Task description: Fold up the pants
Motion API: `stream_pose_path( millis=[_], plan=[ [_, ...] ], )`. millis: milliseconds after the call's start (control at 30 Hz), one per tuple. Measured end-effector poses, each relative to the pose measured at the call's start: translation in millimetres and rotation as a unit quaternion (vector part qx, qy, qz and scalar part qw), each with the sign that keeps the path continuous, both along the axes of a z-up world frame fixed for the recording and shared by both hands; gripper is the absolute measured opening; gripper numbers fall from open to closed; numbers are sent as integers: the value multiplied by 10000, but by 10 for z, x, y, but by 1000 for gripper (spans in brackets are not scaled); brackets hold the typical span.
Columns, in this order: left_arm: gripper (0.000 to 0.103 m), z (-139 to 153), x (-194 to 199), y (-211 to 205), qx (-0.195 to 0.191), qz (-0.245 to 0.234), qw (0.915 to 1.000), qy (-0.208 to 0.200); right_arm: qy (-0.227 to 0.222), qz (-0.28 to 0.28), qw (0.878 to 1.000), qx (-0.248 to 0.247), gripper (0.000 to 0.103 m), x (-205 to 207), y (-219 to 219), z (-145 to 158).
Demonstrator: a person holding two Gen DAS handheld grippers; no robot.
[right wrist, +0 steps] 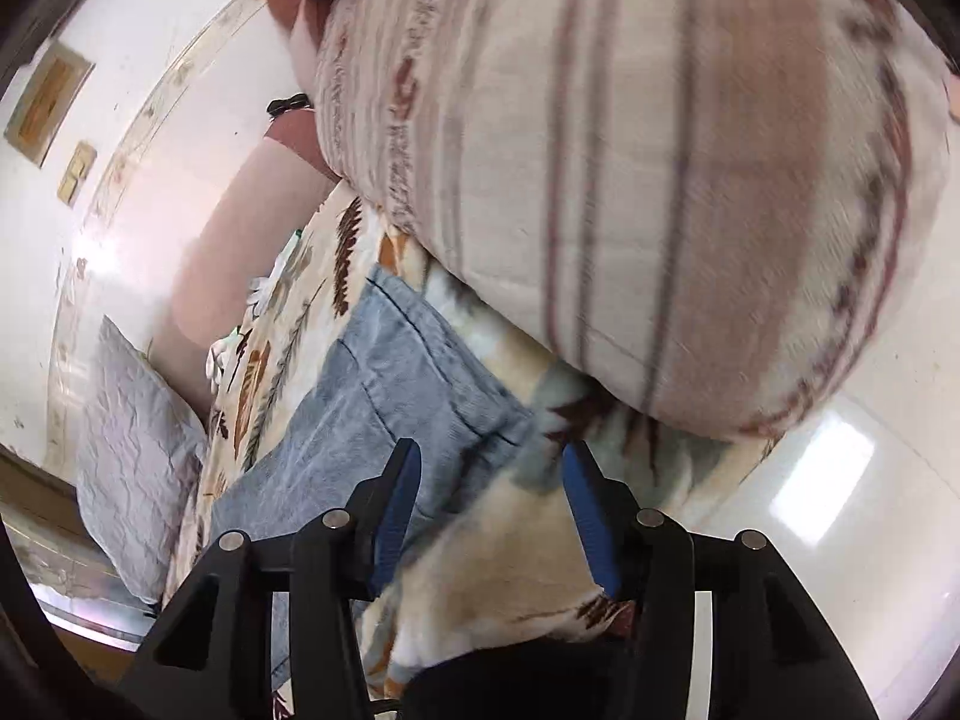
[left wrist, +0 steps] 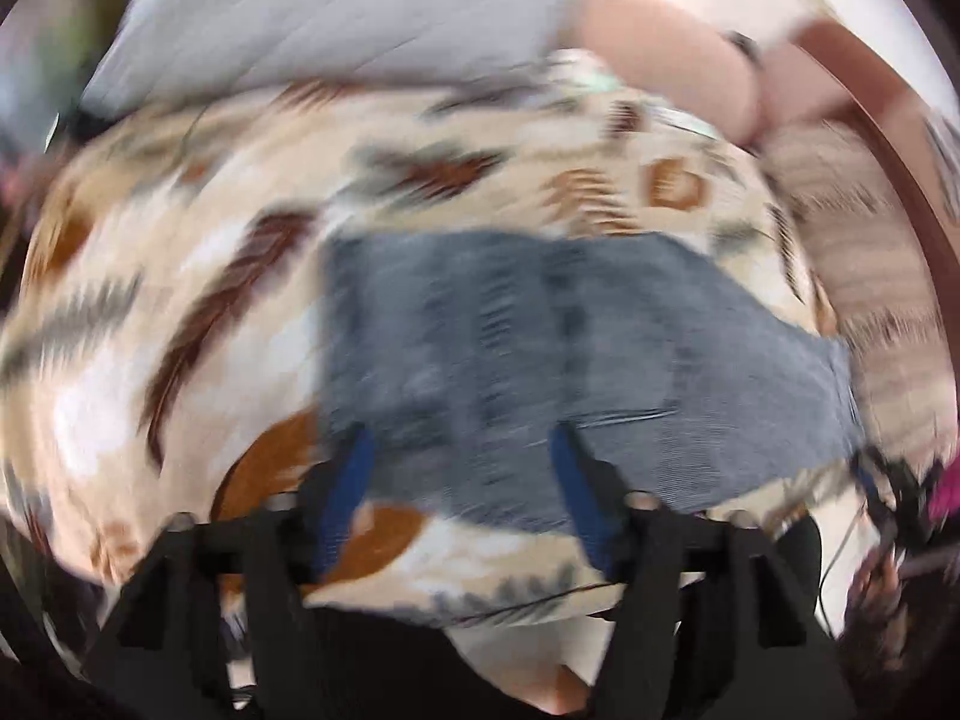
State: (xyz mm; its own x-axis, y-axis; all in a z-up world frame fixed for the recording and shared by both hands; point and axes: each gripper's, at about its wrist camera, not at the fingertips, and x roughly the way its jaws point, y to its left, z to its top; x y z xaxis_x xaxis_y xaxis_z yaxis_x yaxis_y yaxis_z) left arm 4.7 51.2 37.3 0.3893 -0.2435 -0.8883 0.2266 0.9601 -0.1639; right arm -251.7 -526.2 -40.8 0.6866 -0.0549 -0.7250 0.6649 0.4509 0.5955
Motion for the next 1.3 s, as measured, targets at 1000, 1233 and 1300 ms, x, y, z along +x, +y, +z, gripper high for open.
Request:
stream_pose_path(
  millis=[1000,1233,1300],
  plan=[
    [73,-1073,1087,-5507,568,-3560,9124,1940,-1153,976,9879,-352,65,276,-46,-232],
    [82,-1161,888,-5750,580,-4439,8735,1913,-1469,949,9844,166,64,239,-38,-421],
    [82,-1147,786,-5813,583,-4728,8590,1875,-1546,1065,9819,238,63,282,-4,-435]
  ],
)
